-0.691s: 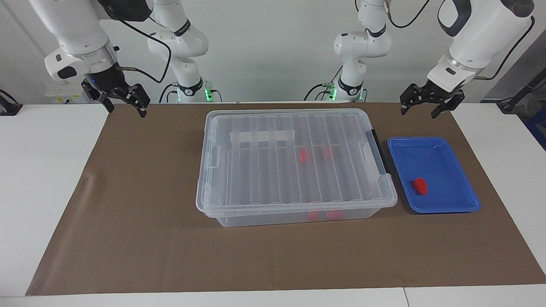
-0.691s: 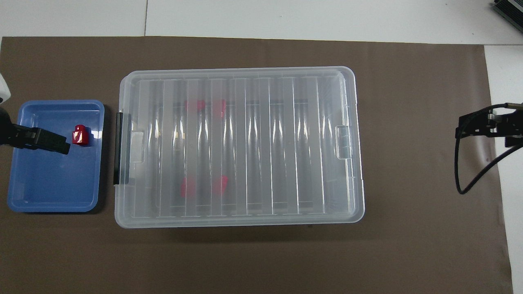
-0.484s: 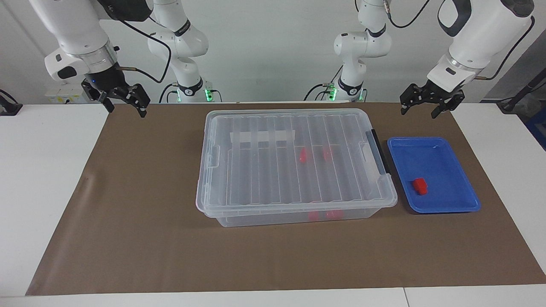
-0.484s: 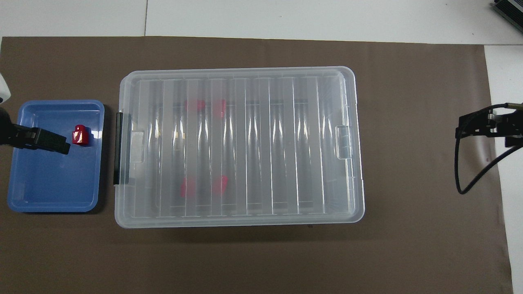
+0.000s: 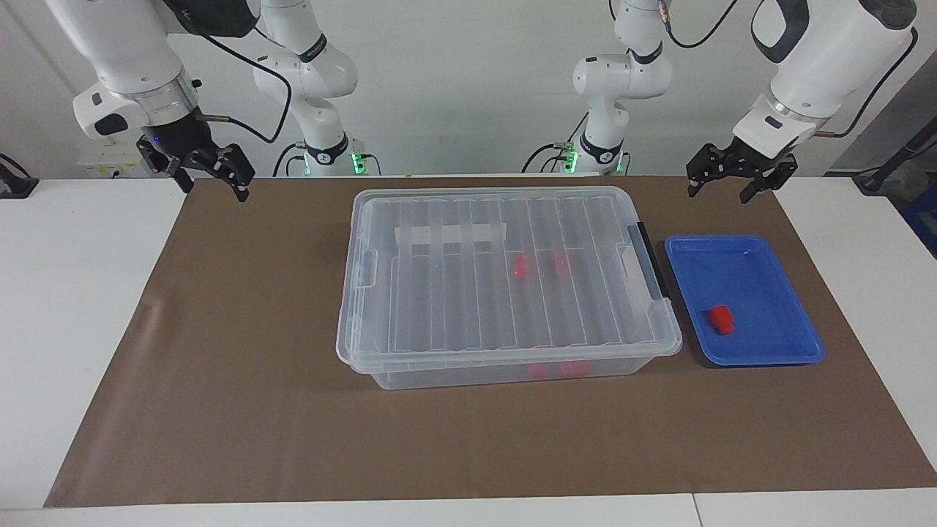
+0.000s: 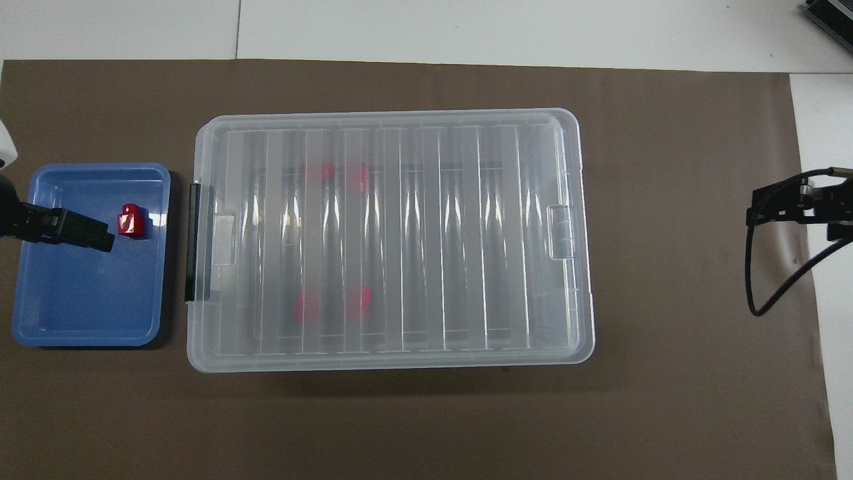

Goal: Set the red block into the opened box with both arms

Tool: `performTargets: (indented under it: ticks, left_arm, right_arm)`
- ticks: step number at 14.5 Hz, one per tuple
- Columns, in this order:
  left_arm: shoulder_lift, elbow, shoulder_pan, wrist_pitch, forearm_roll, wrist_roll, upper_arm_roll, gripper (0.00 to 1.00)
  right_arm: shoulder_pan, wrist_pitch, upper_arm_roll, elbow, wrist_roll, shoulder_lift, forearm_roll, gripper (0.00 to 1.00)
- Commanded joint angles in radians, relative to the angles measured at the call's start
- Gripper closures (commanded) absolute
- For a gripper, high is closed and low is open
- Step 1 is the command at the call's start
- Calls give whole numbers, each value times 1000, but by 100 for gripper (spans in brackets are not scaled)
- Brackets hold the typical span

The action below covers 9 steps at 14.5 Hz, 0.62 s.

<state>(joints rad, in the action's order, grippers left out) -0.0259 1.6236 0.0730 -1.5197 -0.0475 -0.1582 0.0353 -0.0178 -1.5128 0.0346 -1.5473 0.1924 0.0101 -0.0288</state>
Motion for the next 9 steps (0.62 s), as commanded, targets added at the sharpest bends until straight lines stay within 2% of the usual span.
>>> performTargets:
  ticks: [1,4,9]
  left_arm:
    - [-16,1,5,16,18,8,3,0]
    - [-16,1,4,16,18,8,3,0]
    - [-16,1,4,16,18,8,3,0]
  right_arm:
    - [7,-15,-5,-36,-11,27,15,0]
    - [-13,-87,-10,-115,-4,59,14,0]
    - [-47,-286,-13,-257,10,77,15,0]
